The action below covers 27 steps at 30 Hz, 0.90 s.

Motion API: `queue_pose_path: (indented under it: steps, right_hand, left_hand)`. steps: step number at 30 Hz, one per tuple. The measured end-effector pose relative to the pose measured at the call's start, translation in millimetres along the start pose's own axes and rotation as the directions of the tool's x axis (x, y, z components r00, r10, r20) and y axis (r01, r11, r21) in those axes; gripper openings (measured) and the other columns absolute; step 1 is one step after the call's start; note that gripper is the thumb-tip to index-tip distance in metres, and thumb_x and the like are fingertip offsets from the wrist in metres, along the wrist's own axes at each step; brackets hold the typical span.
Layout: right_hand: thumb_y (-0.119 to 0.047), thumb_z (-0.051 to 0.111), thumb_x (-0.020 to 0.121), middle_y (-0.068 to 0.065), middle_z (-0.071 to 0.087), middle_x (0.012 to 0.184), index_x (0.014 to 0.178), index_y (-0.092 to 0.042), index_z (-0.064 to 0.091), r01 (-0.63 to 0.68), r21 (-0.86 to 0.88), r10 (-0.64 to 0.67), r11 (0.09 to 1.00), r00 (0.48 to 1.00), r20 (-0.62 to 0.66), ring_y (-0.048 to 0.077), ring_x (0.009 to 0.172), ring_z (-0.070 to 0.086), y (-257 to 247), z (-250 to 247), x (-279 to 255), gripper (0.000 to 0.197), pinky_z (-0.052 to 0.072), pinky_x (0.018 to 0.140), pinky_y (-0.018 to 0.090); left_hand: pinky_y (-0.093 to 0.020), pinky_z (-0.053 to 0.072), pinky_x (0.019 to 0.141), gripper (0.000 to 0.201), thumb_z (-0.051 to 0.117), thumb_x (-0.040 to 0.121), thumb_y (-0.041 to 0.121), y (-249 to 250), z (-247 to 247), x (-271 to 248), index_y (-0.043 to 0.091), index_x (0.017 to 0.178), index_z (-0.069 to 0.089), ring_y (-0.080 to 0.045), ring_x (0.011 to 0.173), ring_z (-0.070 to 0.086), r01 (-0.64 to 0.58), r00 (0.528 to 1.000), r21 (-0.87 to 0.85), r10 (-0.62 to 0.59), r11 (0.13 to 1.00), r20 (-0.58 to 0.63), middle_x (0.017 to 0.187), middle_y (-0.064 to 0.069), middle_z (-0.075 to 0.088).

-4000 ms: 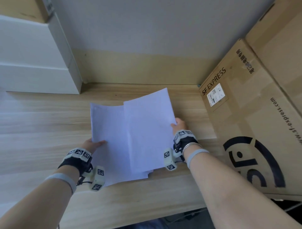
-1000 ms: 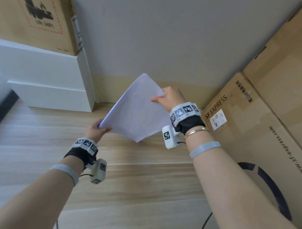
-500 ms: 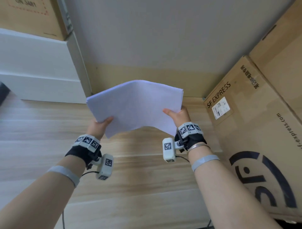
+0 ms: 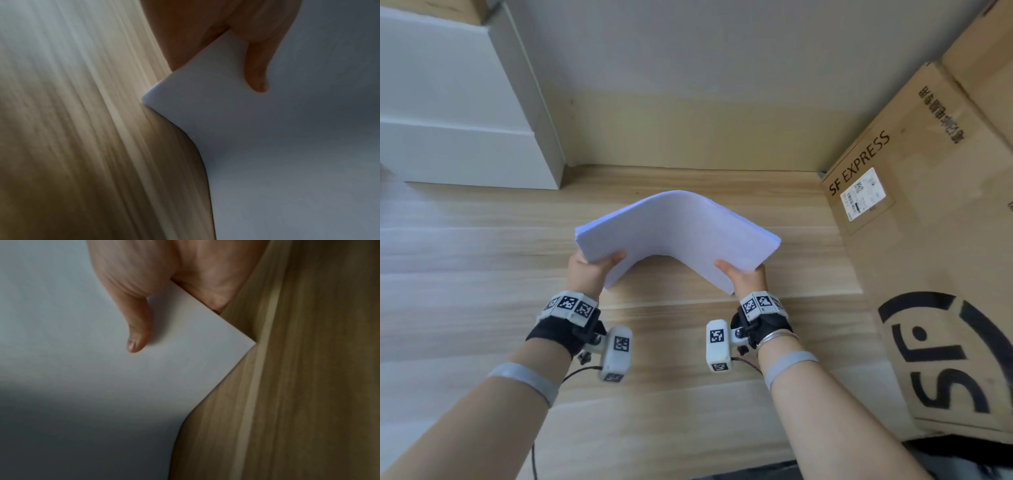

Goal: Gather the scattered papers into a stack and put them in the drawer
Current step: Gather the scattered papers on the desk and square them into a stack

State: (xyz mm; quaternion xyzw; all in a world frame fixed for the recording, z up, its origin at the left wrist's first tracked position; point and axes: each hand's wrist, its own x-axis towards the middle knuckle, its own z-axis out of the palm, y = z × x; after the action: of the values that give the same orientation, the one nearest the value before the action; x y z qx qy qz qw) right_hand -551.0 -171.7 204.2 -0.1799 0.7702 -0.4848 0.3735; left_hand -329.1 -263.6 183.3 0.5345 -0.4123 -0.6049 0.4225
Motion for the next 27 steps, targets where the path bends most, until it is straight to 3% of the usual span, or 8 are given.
queue_pose_path:
  steps: [4, 7, 11, 14, 19, 21, 25, 27]
  right_hand:
    - [-0.006, 0.075, 0.076, 0.0, 0.063, 0.081, 0.087, -0.009, 0.062, -0.031, 0.019, 0.032, 0.999, 0.999, -0.024, 0.019, 0.084, 0.059, 1, 3, 6, 0.017, 0.045, 0.076, 0.028]
    - [-0.01, 0.076, 0.076, 0.003, 0.063, 0.087, 0.087, -0.011, 0.06, -0.072, -0.021, 0.072, 0.997, 0.997, 0.007, 0.02, 0.085, 0.059, 11, 10, 3, 0.019, 0.049, 0.078, 0.031]
    - [-0.014, 0.073, 0.079, 0.005, 0.062, 0.081, 0.065, -0.015, 0.054, -0.078, -0.019, 0.076, 0.997, 0.991, -0.111, 0.022, 0.077, 0.058, -1, 11, 8, 0.023, 0.042, 0.07, 0.027]
    - [-0.014, 0.072, 0.079, 0.016, 0.07, 0.091, 0.082, -0.003, 0.068, 0.003, -0.116, -0.018, 0.993, 0.991, -0.134, 0.029, 0.085, 0.066, -24, 1, 14, 0.012, 0.047, 0.07, 0.028]
    - [-0.018, 0.069, 0.082, 0.017, 0.071, 0.103, 0.099, 0.0, 0.07, 0.123, -0.384, -0.153, 0.915, 0.987, -0.048, 0.03, 0.092, 0.066, -78, -26, 22, 0.025, 0.052, 0.079, 0.033]
    - [-0.021, 0.068, 0.083, 0.018, 0.068, 0.106, 0.102, 0.003, 0.067, 0.146, -0.465, -0.17, 0.873, 0.985, -0.01, 0.032, 0.095, 0.064, -98, -33, 23, 0.031, 0.052, 0.083, 0.036]
    - [-0.025, 0.066, 0.083, 0.02, 0.069, 0.106, 0.103, -0.001, 0.068, 0.232, -0.629, -0.213, 0.742, 0.971, 0.106, 0.035, 0.098, 0.064, -133, -33, 21, 0.032, 0.052, 0.085, 0.039]
    - [-0.028, 0.065, 0.082, 0.016, 0.071, 0.103, 0.105, -0.009, 0.071, 0.294, -0.692, -0.235, 0.66, 0.955, 0.182, 0.032, 0.097, 0.065, -146, -27, 16, 0.03, 0.049, 0.08, 0.032]
  left_hand:
    - [-0.015, 0.051, 0.062, 0.025, 0.073, 0.07, 0.001, 3, -2, -1, 0.017, 0.085, 0.061, -0.012, 0.075, 0.057, -0.022, 1.0, -0.006, 0.022, 1.0, -0.017, 0.081, 0.002, 0.06]
    - [-0.028, 0.047, 0.07, 0.022, 0.071, 0.064, 0.015, -6, -2, -2, 0.016, 0.083, 0.061, -0.02, 0.076, 0.056, 0.031, 1.0, 0.047, -0.031, 0.998, -0.004, 0.083, -0.006, 0.061]
    - [-0.036, 0.042, 0.082, 0.011, 0.068, 0.079, 0.007, -11, 3, 4, 0.01, 0.086, 0.061, -0.023, 0.091, 0.054, 0.057, 0.997, 0.058, -0.053, 0.997, -0.06, 0.095, -0.011, 0.06]
    - [-0.035, 0.045, 0.08, 0.022, 0.067, 0.079, 0.0, -1, -1, 12, 0.021, 0.076, 0.059, -0.022, 0.082, 0.056, 0.067, 0.997, 0.07, -0.063, 0.995, -0.049, 0.082, -0.002, 0.062]
    - [-0.035, 0.044, 0.091, 0.024, 0.071, 0.074, 0.006, 43, -11, 31, 0.027, 0.082, 0.061, -0.012, 0.084, 0.058, -0.014, 1.0, 0.018, 0.015, 1.0, -0.008, 0.088, 0.004, 0.063]
    - [-0.03, 0.044, 0.085, 0.023, 0.073, 0.073, 0.01, 65, -13, 37, 0.028, 0.077, 0.06, -0.005, 0.077, 0.057, -0.094, 0.995, 0.109, 0.096, 0.989, -0.006, 0.079, 0.009, 0.063]
    - [-0.002, 0.043, 0.06, 0.027, 0.07, 0.077, 0.002, 102, -11, 41, 0.025, 0.069, 0.059, 0.011, 0.056, 0.06, -0.223, 0.974, 0.413, 0.18, 0.883, 0.14, 0.063, 0.011, 0.065]
    - [-0.011, 0.045, 0.066, 0.016, 0.072, 0.076, 0.007, 112, -8, 40, 0.021, 0.072, 0.064, -0.001, 0.068, 0.063, -0.249, 0.965, 0.598, 0.143, 0.762, 0.22, 0.073, 0.0, 0.066]
